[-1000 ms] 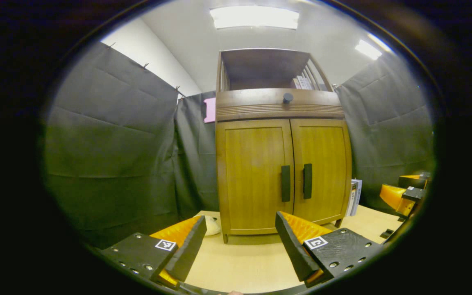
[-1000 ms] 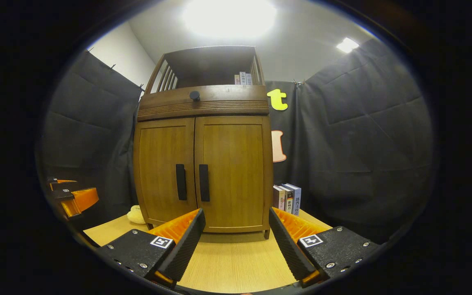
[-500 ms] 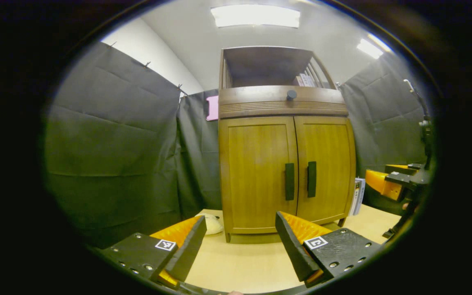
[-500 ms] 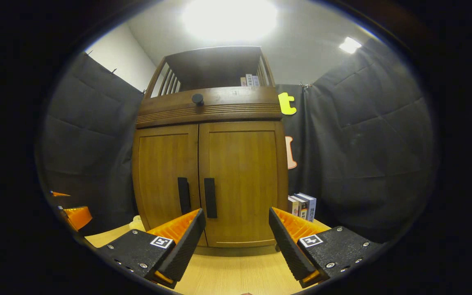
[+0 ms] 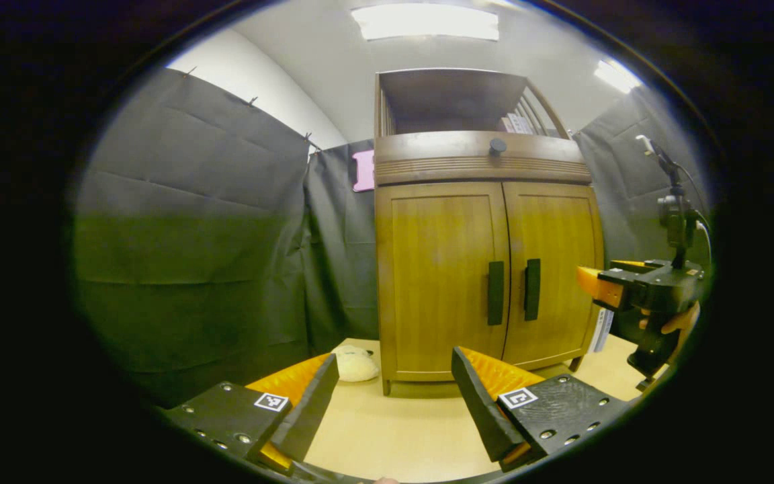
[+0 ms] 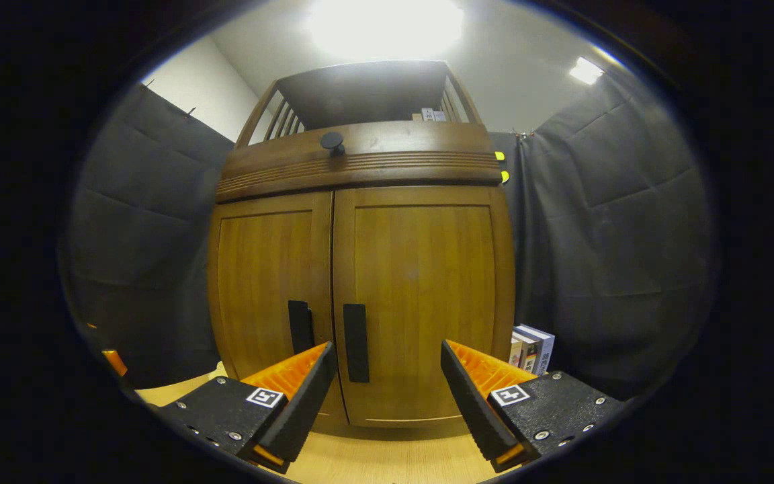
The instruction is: Open the right door of the double-door shoe cabinet with the right hand, and open the left door with the left hand.
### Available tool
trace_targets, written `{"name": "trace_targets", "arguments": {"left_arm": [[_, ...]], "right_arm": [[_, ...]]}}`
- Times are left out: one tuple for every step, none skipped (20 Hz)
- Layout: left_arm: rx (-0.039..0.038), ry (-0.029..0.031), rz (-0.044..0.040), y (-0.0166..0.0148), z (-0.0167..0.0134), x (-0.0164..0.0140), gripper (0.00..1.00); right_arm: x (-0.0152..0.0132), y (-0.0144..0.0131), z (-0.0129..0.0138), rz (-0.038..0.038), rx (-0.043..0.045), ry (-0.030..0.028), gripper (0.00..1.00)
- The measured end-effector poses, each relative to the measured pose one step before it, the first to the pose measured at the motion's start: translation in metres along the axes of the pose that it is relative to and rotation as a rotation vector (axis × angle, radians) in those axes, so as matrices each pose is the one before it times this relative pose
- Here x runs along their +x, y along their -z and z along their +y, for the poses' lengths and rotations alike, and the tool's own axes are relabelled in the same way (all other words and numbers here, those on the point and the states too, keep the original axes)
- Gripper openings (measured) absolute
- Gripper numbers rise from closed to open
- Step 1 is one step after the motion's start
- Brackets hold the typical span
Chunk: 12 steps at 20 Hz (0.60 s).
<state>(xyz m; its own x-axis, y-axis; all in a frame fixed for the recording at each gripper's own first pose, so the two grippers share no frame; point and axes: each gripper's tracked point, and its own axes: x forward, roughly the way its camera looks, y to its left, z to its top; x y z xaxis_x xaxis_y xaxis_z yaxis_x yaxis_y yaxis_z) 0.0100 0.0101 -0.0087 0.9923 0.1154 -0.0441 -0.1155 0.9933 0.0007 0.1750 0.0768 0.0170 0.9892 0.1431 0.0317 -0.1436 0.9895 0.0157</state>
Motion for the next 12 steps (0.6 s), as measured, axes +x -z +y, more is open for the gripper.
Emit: {"name": "trace_targets", "arguments": {"left_arm": [[0.00018,-0.00455,0.00394,0.00063,0.00035,0.00077,1.0],[0.00028,-0.00555,0.00264,0.00169,0.00042,0.00054,1.0],[0.00084,-0.00541,0.00386,0.0011,0.00061,0.0022,1.0],[0.0015,-0.00729,0.0074,0.00187,0.00077,-0.00039,1.0],[0.00043,-0.00629,0.00638,0.0008,0.00086,0.00175,1.0],[0.00009,-0.0081,0.0044,0.0013,0.00069,0.00176,1.0],[0.00026,-0.00807,0.00343,0.00073,0.00137,0.00159,1.0],[0.00204,-0.00954,0.00426,0.00201,0.00052,0.00113,1.0],[0.00343,-0.00963,0.00496,0.00145,0.00119,0.00145,1.0],[0.00309,-0.00997,0.00519,0.00145,0.00006,0.00017,0.99],[0.00318,-0.01082,0.00679,0.00043,0.00114,0.00076,0.98],[0.00199,-0.0104,0.00688,0.00101,0.00127,-0.00076,0.97]], "right_arm": [[0.01137,0.00307,0.00307,0.0099,0.00447,-0.00993,0.96],[0.00954,0.00386,0.00184,0.00702,0.00547,-0.00518,0.96],[0.00869,0.00278,0.00171,0.00401,0.00774,-0.00295,0.96],[0.00905,0.00291,0.00259,0.00397,0.00774,-0.00499,0.95],[0.00898,0.00208,0.00184,0.00553,0.00618,-0.0025,0.95],[0.00876,0.00275,0.00231,0.00639,0.00426,-0.00086,0.95],[0.00854,0.00161,0.00189,0.00578,0.00352,-0.00125,0.95],[0.00707,0.00065,0.00139,0.00319,0.00422,-0.00045,0.94],[0.00813,0.00143,0.00224,0.00266,0.006,0.00168,0.93],[0.00568,0.00169,0.00272,0.00492,0.00479,-0.00254,0.9],[0.00642,0.00248,0.00334,0.00606,0.00343,-0.00397,0.91],[0.0062,0.00189,0.00518,0.01013,0.00067,-0.00542,0.89]]}}
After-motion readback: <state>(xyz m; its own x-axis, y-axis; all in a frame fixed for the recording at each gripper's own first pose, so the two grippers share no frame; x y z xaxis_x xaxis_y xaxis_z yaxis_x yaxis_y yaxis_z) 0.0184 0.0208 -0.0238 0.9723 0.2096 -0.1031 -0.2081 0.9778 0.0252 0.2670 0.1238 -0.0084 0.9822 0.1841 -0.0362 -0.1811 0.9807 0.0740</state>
